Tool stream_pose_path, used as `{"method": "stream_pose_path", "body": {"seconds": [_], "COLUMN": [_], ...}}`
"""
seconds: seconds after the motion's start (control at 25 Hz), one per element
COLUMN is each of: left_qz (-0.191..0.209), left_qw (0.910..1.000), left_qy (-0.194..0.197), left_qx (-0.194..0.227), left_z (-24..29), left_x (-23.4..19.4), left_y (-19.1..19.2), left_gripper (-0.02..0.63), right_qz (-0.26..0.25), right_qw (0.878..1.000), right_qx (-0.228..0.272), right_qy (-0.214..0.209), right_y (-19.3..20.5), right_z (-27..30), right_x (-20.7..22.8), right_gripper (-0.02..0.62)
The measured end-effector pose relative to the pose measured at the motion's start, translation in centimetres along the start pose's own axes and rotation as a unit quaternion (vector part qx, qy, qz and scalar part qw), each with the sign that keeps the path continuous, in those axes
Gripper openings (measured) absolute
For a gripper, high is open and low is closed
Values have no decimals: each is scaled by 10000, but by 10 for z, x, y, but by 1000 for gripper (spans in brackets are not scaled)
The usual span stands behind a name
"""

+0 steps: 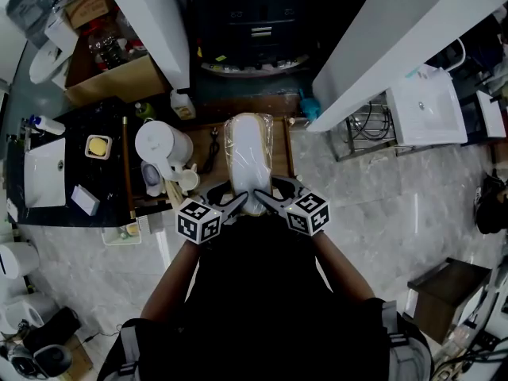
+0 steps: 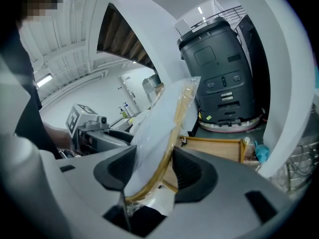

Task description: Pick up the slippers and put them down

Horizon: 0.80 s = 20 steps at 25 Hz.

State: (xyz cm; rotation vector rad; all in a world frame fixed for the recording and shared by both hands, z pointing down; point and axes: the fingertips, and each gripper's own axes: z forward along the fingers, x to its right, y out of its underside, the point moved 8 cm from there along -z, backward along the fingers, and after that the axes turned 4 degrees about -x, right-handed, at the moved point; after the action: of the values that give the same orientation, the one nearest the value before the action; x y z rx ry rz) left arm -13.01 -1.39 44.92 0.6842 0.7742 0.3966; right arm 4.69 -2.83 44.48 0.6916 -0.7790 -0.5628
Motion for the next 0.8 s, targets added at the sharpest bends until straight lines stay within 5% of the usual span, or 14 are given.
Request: {"method": "stream_pose_path", "body": {"seconds": [0.8], "left_qz": [-376], "left_qw": [9956], "left_qy": [-850], "left_qx": [89], "left_z": [32], "left_x": [31], "left_y": [-3], "left_gripper": [235], "right_qz": [-2], "right_qw": [9970], "right_qx": [-29], "right_qy": [-778], "right_y": [8], "right_z": [-15], "right_x": [44], "right_gripper": [225]}}
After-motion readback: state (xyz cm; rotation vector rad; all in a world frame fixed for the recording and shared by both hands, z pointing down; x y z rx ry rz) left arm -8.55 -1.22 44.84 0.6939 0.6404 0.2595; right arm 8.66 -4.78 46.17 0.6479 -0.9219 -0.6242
